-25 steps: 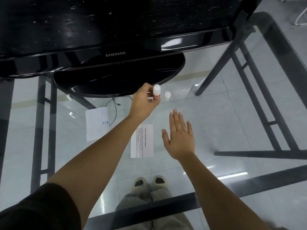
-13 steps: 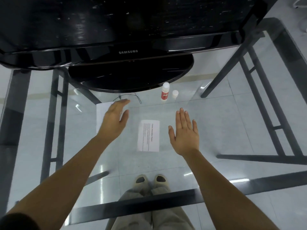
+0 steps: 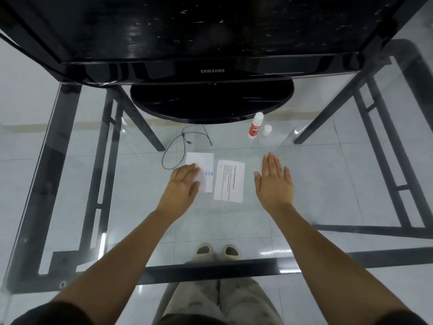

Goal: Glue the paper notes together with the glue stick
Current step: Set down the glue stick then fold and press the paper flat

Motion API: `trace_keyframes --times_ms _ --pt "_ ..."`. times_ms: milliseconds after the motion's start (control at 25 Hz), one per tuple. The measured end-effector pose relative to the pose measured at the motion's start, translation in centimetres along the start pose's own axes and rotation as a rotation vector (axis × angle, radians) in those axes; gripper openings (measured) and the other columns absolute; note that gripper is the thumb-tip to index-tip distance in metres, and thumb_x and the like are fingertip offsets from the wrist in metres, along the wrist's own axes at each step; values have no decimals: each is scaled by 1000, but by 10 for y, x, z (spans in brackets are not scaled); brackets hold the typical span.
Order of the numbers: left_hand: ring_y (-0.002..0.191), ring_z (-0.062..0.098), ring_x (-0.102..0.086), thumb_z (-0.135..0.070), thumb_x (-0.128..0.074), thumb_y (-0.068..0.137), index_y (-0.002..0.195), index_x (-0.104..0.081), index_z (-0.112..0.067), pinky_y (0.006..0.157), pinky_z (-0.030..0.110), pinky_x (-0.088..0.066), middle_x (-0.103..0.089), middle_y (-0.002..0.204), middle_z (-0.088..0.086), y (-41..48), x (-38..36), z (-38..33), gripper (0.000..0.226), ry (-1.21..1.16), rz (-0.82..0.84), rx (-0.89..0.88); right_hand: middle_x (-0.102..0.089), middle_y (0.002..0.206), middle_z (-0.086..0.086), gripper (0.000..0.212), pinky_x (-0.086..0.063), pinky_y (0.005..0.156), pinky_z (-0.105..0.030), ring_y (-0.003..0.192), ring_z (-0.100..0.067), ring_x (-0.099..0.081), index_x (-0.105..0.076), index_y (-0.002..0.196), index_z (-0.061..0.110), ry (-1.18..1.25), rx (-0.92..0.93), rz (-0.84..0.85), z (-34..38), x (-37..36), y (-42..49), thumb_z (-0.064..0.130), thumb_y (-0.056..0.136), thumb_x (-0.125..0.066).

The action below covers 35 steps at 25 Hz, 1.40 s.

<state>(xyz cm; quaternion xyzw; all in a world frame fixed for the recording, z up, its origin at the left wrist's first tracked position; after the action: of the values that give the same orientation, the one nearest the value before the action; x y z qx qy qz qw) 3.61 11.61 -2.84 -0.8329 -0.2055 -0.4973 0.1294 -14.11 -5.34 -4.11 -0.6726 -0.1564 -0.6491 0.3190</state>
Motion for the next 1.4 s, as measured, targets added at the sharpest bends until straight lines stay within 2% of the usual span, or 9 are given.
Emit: trace_keyframes --times_ms 200,360,480,640,800,960,1080,1200,1400 --pt "119 39 -47 -6 -58 88 124 -52 4 102 41 -38 -53 130 22 -16 -10 -17 38 -5 -17 17 -48 128 -16 47 -42 91 -40 115 -30 -46 -45 127 5 424 -162 -205 37 15 -35 38 94 -43" --pt "120 38 -46 -7 -58 89 124 -52 5 102 40 -39 -53 130 22 -16 -9 -21 38 7 -27 40 -37 128 -12 68 -40 82 -28 113 -27 -40 -37 128 6 677 -337 -96 64 10 -51 45 80 -65" --pt "121 36 -45 -9 -57 90 126 -51 3 102 39 -39 -53 131 20 -15 -8 -20 39 -4 -15 59 -33 131 -11 71 -35 80 -20 114 -27 -39 -33 129 9 723 -341 -77 70 8 -54 29 75 -75" --pt "121 36 -44 -10 -56 90 127 -50 2 101 40 -40 -52 132 19 -15 -8 -18 39 -20 -5 52 -36 133 -10 75 -48 77 -23 114 -25 -49 -30 131 15 804 -388 -13 66 10 -47 19 74 -77" --pt "121 35 -44 -12 -55 91 128 -49 1 101 42 -42 -51 133 19 -15 -9 -14 39 26 18 13 -51 122 -8 75 -44 66 -15 102 -19 -55 -30 131 17 920 -382 -9 58 12 -46 15 72 -77" --pt "122 35 -44 -15 -52 93 130 -48 1 102 41 -40 -49 136 19 -10 -12 -17 40 67 31 5 -63 106 -7 60 -45 55 -12 73 -7 -59 -36 126 19 1152 -504 -37 40 13 -52 13 78 -72" --pt "126 31 -39 -18 -48 95 133 -44 -2 104 39 -38 -45 140 16 -2 -19 -26 42 64 46 18 -62 102 -2 44 -46 53 -7 76 -5 -61 -47 121 18 1247 -511 -189 28 20 -53 13 82 -67" --pt "129 28 -36 -22 -45 96 135 -41 -4 105 38 -37 -42 142 14 5 -26 -36 43 58 71 9 -58 101 -2 13 -48 61 -8 88 -18 -61 -57 100 9 1199 -401 -333 25 29 -55 14 88 -61" --pt "127 28 -37 -21 -46 96 134 -42 -4 105 34 -35 -42 142 15 9 -20 -48 42 -29 -8 36 -44 84 -2 8 -42 58 -25 60 -9 -46 -58 84 3 919 -222 -424 29 36 -56 9 90 -57"
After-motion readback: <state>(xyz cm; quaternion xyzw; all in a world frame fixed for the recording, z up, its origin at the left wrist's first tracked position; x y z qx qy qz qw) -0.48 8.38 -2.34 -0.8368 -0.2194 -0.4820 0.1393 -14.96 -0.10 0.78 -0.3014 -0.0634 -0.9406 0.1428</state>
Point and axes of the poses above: each hand's wrist, its own y-axis towards the middle knuckle, its own x-axis out of the back of the hand, z = x × y, the point moved 3 cm from there along y, towards the middle knuckle
